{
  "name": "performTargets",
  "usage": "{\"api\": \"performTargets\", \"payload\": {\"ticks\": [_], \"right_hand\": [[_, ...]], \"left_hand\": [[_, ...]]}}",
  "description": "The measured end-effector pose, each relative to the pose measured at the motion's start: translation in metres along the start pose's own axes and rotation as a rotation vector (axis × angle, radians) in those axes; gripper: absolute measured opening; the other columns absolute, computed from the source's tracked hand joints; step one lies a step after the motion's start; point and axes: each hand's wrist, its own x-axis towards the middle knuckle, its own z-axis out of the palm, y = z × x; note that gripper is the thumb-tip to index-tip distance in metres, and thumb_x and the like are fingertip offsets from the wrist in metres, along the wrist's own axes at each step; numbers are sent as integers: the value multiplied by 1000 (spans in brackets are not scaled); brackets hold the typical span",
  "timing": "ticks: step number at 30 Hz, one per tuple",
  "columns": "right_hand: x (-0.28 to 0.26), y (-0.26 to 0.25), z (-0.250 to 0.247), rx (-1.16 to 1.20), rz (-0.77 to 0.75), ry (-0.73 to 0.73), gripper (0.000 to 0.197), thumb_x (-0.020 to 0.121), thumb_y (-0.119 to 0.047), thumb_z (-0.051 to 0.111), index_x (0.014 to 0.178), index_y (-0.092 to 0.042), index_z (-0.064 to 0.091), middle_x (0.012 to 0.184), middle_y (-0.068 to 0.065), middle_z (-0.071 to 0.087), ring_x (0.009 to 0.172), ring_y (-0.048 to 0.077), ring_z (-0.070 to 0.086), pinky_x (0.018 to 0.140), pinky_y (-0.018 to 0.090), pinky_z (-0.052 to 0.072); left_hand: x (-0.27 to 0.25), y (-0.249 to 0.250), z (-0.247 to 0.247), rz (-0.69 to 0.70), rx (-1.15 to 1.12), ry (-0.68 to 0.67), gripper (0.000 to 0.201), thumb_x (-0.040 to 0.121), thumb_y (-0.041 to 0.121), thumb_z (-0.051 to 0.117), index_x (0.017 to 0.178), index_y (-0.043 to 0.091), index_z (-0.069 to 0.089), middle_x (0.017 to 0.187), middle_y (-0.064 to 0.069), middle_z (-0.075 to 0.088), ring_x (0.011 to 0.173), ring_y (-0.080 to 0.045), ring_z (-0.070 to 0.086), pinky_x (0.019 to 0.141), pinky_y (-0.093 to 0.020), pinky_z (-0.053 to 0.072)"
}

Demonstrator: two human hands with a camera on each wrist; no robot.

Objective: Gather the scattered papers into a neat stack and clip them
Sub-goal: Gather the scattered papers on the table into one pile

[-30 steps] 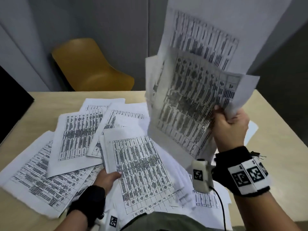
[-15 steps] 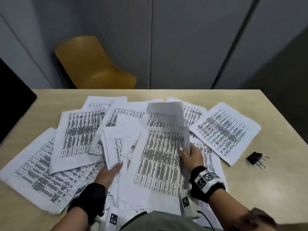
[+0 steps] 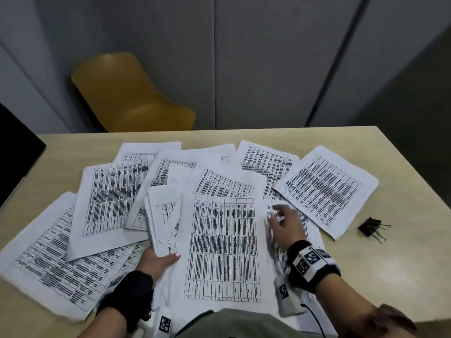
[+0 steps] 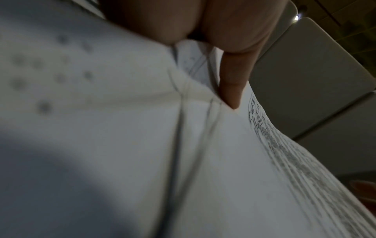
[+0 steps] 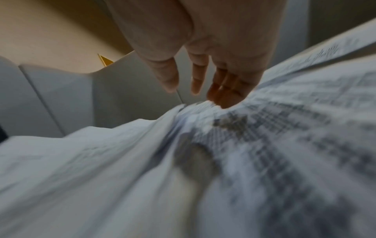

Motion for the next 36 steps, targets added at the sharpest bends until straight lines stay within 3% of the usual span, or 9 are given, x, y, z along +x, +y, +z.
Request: {"api": "performTargets", "payload": {"ticks": [4, 9, 13, 16, 18, 20, 24, 29, 36], "right_hand": [[35, 30, -27, -405, 47, 23, 57, 92, -35, 47, 142, -13, 31, 153, 15, 21, 141, 31, 19, 115, 44, 21], [31, 50, -27, -685, -59, -219, 60, 93, -48, 35, 145, -20, 23, 158, 6, 12, 144, 28, 15, 116, 48, 21], [0, 50, -16, -662, -204, -150, 44, 92, -44, 42, 129, -23, 51, 147, 1, 39, 134, 22, 36, 112, 40, 25], [-13, 46, -15, -592, -259, -73, 44, 86, -48, 40, 92, -19, 71, 109, 1, 65, 103, 26, 59, 96, 37, 36], [-9, 47, -21, -462, -208, 25, 47, 81, -49, 42, 83, -13, 73, 97, 10, 67, 92, 32, 62, 84, 36, 43], [0, 49, -32, -420, -58, 174, 31, 83, -34, 58, 99, -10, 69, 117, 18, 58, 105, 35, 55, 90, 39, 44], [9, 55, -44, -374, 267, 189, 61, 78, -35, 68, 128, -13, 41, 135, 20, 39, 122, 38, 38, 99, 47, 37], [9, 60, -35, -119, 291, 104, 76, 75, -18, 73, 133, -10, 25, 126, 22, 51, 112, 39, 53, 98, 44, 45], [6, 49, -25, -304, 409, 234, 87, 67, -45, 75, 132, -8, 30, 133, 21, 35, 121, 40, 37, 96, 51, 39]], "left_hand": [[3, -5, -3, -29, -61, 14, 27, 75, -6, 65, 102, -5, 62, 107, -27, 66, 105, -39, 62, 101, -53, 42], [4, -7, -7, -62, -195, -15, 35, 80, -12, 55, 115, -11, 55, 114, -29, 60, 106, -41, 59, 102, -51, 39], [5, -8, -7, -55, -215, -4, 36, 80, -12, 55, 116, -12, 54, 89, -19, 69, 101, -38, 59, 102, -50, 39], [4, -7, -6, -59, -227, 6, 34, 78, -14, 55, 112, -11, 56, 61, -3, 72, 95, -36, 59, 102, -51, 39], [4, -6, -6, -61, -241, 17, 35, 78, -14, 56, 113, -11, 55, 56, 1, 71, 92, -34, 59, 101, -49, 40], [2, -4, -5, -57, -250, 19, 35, 78, -13, 56, 113, -11, 56, 54, 2, 71, 90, -33, 59, 101, -47, 41], [-2, -1, -4, -38, -272, 23, 35, 78, -14, 56, 113, -13, 55, 53, 4, 70, 91, -33, 59, 99, -42, 40], [-3, 0, -4, -42, -278, 10, 35, 78, -12, 57, 113, -12, 56, 55, 6, 70, 95, -32, 58, 98, -39, 40], [-4, 1, -3, -45, -266, -12, 37, 79, -13, 55, 115, -14, 54, 66, -4, 72, 97, -32, 57, 98, -39, 39]]}}
